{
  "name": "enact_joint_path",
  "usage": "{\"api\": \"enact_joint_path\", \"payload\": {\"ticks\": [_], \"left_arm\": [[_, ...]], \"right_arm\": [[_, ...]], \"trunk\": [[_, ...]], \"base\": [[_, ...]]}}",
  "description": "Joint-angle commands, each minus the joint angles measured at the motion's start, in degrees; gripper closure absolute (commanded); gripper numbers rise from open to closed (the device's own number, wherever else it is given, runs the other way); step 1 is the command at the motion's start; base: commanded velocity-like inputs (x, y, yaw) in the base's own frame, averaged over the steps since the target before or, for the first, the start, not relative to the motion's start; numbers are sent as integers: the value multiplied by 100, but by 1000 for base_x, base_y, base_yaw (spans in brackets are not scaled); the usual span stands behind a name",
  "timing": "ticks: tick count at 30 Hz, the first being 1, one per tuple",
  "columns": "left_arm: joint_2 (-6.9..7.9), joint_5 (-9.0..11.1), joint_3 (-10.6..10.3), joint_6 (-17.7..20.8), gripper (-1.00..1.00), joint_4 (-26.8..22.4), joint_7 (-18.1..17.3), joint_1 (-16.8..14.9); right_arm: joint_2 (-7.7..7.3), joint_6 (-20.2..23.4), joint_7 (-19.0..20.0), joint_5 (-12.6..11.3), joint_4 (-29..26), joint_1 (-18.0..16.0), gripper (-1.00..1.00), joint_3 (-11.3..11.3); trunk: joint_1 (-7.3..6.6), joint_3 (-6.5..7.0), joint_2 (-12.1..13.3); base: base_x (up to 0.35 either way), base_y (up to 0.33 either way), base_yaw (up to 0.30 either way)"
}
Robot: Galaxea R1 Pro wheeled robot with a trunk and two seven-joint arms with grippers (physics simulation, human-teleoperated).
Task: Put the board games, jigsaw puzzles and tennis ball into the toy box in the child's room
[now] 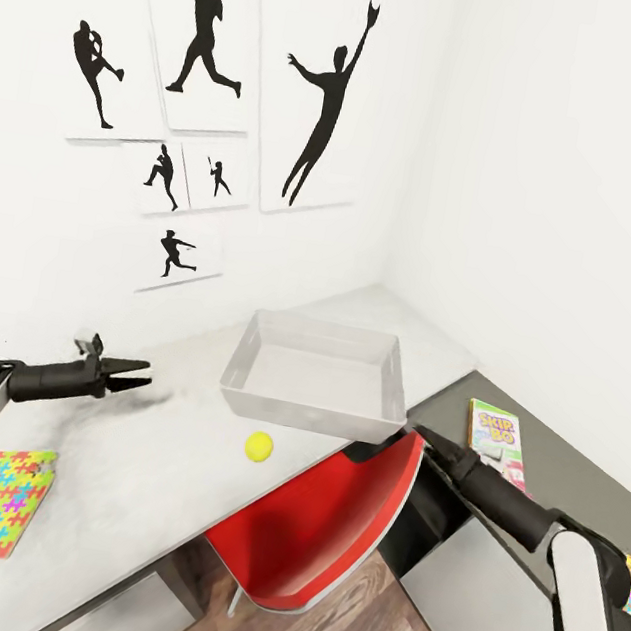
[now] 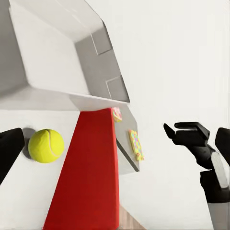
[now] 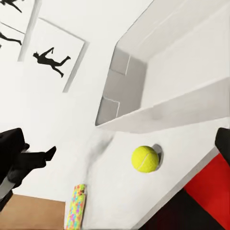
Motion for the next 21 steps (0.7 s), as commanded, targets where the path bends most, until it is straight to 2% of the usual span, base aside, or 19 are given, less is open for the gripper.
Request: {"api": "enact_joint_path", "payload": {"ticks": [1, 2, 4, 7, 12, 21], "left_arm": [[18, -6, -1, 59, -100, 9, -25, 55], [32, -5, -2, 50, -100, 19, -25, 132], [36, 1, -4, 38, -100, 25, -25, 231], [23, 7, 1, 7, -100, 33, -25, 514], [22, 12, 7, -166, -100, 36, -25, 849], [15, 17, 12, -316, -100, 28, -25, 954]], "right_arm": [[1, 14, 416, 36, -4, 158, -100, -147], [0, -39, 708, 40, -4, 319, -100, -248], [0, -153, 930, 44, -3, 472, -100, -315], [-9, -647, 1235, 42, 5, 780, -100, -399], [1, -1117, 1508, 45, 30, 950, -100, -409], [61, -1444, 1656, 147, 65, 988, -100, -325]], "trunk": [[3, -10, -11], [3, -10, -11], [3, -10, -11], [3, -10, -11], [3, -10, -11], [3, 44, -11]], "base": [[0, 0, 0], [0, 0, 0], [0, 0, 0], [0, 0, 0], [0, 0, 0], [0, 0, 0]]}}
